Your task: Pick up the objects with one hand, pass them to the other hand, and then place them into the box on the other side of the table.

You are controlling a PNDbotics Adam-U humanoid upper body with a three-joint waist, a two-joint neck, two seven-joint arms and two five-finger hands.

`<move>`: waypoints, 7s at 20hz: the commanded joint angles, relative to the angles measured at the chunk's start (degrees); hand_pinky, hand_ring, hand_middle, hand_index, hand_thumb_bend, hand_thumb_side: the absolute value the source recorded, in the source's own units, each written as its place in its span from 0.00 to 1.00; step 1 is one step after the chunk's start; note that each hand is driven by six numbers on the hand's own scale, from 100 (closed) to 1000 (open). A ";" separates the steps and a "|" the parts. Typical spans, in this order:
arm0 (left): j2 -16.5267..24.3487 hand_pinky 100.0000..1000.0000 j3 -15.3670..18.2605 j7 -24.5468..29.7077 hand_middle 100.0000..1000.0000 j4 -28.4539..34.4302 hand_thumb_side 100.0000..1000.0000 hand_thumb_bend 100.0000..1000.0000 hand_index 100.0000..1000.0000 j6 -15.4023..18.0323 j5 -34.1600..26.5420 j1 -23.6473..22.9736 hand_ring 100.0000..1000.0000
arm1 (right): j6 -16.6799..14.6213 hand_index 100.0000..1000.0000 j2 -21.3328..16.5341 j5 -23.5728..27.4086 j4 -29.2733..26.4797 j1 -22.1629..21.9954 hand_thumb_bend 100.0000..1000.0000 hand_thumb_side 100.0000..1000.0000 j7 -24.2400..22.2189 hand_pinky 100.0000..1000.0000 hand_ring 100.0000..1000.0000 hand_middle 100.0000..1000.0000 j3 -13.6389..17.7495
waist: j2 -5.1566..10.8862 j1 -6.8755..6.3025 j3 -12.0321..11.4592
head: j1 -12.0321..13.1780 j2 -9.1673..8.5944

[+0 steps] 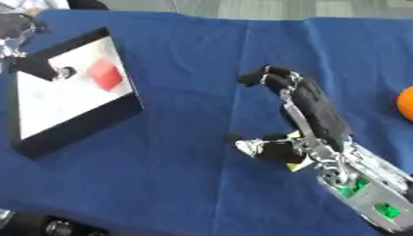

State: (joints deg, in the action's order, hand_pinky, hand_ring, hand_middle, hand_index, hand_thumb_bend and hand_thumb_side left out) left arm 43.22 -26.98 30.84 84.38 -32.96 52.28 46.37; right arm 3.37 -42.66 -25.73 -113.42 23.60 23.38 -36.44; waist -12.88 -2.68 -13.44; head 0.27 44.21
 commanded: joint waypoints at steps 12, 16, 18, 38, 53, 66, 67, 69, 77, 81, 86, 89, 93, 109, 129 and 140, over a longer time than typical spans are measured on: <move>5.46 0.87 5.50 -9.61 0.75 17.58 0.18 0.00 0.79 -1.31 -21.58 1.05 0.78 | -4.62 0.77 -4.57 2.68 -1.18 -0.28 0.60 0.14 -12.00 0.80 0.75 0.68 5.12 | 1.66 1.01 0.24 | -2.69 -0.09; 7.45 0.87 8.32 -9.48 0.73 19.99 0.25 0.00 0.78 -2.76 -26.35 0.66 0.76 | -9.49 0.79 -7.70 4.14 -1.18 1.24 0.61 0.15 -23.08 0.83 0.78 0.71 9.56 | 2.01 0.87 0.38 | -4.28 -0.09; 8.54 0.86 9.87 -9.89 0.71 21.05 0.30 0.00 0.77 -3.36 -29.65 0.12 0.75 | -11.26 0.79 -9.44 6.10 -1.18 1.86 0.61 0.15 -27.55 0.84 0.78 0.72 11.61 | 2.15 0.78 0.33 | -4.88 -0.09; 12.79 0.83 12.81 -19.90 0.64 24.00 0.48 0.00 0.75 -4.98 -53.19 -4.40 0.70 | -21.32 0.83 -21.11 13.23 -1.18 -1.54 0.57 0.08 -62.62 0.91 0.84 0.80 19.89 | 2.67 1.99 0.44 | -7.19 -0.09; 12.40 0.83 12.00 -17.51 0.65 22.22 0.48 0.00 0.76 -5.07 -49.92 -4.79 0.71 | -17.23 0.82 -16.52 -2.40 -1.18 0.26 0.54 0.06 -61.95 0.94 0.84 0.78 13.11 | 3.28 1.91 0.66 | -6.59 -0.09; 11.81 0.83 11.71 -17.14 0.66 20.60 0.50 0.00 0.76 -4.75 -48.60 -5.44 0.71 | -14.18 0.82 -14.94 -7.78 -1.18 0.98 0.51 0.04 -58.08 0.94 0.83 0.78 12.30 | 3.03 1.95 0.50 | -7.59 -0.09; 11.80 0.83 11.67 -17.11 0.66 20.54 0.51 0.00 0.75 -4.75 -48.49 -5.50 0.72 | -13.62 0.82 -14.79 -8.09 -1.18 0.98 0.51 0.04 -57.14 0.93 0.83 0.77 12.23 | 3.00 1.93 0.51 | -7.64 -0.09; 11.70 0.83 11.61 -17.06 0.66 20.42 0.51 0.00 0.75 -4.75 -48.33 -5.57 0.72 | -12.52 0.82 -14.62 -8.66 -1.18 0.95 0.50 0.04 -55.13 0.93 0.83 0.77 12.04 | 2.94 1.89 0.49 | -7.78 -0.09; 11.34 0.83 11.51 -16.78 0.66 20.20 0.51 0.00 0.75 -4.62 -47.66 -5.41 0.72 | -9.53 0.82 -14.30 -11.00 -1.18 -0.57 0.50 0.04 -53.38 0.93 0.82 0.77 10.69 | 2.31 1.77 0.02 | -8.28 -0.09; 11.21 0.83 11.56 -16.93 0.66 20.04 0.52 0.00 0.75 -4.59 -47.51 -5.48 0.72 | -8.35 0.82 -14.06 -11.45 -1.18 -1.31 0.50 0.04 -52.53 0.92 0.82 0.77 10.48 | 1.99 1.82 -0.10 | -8.49 -0.09; 11.05 0.83 11.52 -17.05 0.66 20.00 0.52 0.00 0.75 -4.49 -47.52 -5.46 0.72 | -7.22 0.83 -13.65 -11.08 -1.18 -2.32 0.51 0.05 -52.58 0.91 0.81 0.77 10.05 | 1.66 1.80 -0.37 | -8.43 -0.09; 10.93 0.83 11.50 -17.01 0.66 19.95 0.52 0.00 0.75 -4.48 -47.44 -5.55 0.72 | -6.63 0.82 -13.39 -11.14 -1.18 -2.59 0.51 0.04 -52.42 0.91 0.81 0.76 9.94 | 1.48 1.72 -0.56 | -8.41 -0.09; 10.77 0.83 11.40 -16.98 0.66 19.86 0.53 0.00 0.75 -4.43 -47.28 -5.61 0.72 | -5.70 0.81 -13.19 -11.84 -1.18 -2.98 0.49 0.03 -51.36 0.91 0.81 0.76 9.71 | 1.24 1.66 -0.80 | -8.49 -0.09; 10.65 0.84 10.91 -15.98 0.67 19.66 0.52 0.00 0.76 -3.78 -46.04 -5.87 0.72 | -4.26 0.80 -13.29 -16.86 -1.18 -4.21 0.45 0.00 -51.82 0.92 0.81 0.74 8.69 | 0.76 1.55 -0.69 | -8.86 -0.09; 10.94 0.84 11.04 -15.34 0.68 19.65 0.51 0.00 0.76 -3.18 -44.66 -6.75 0.73 | -0.33 0.79 -14.68 -17.69 -1.18 -5.56 0.43 0.00 -51.33 0.92 0.80 0.74 11.01 | 0.08 0.95 -0.40 | -9.44 -0.09; 10.71 0.84 11.08 -15.57 0.68 19.32 0.52 0.00 0.76 -3.13 -44.56 -6.77 0.73 | 0.38 0.72 -14.38 -16.66 -1.18 -5.57 0.41 0.00 -50.84 0.92 0.79 0.70 10.55 | -0.19 1.02 -0.68 | -9.47 -0.09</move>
State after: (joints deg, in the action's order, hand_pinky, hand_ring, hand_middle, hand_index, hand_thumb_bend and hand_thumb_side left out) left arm 52.80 -16.79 15.41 103.57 -36.17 7.38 38.94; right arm 3.49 -55.31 -42.61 -113.89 17.62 -27.61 -26.50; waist -12.87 -1.33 -14.09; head -9.21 44.22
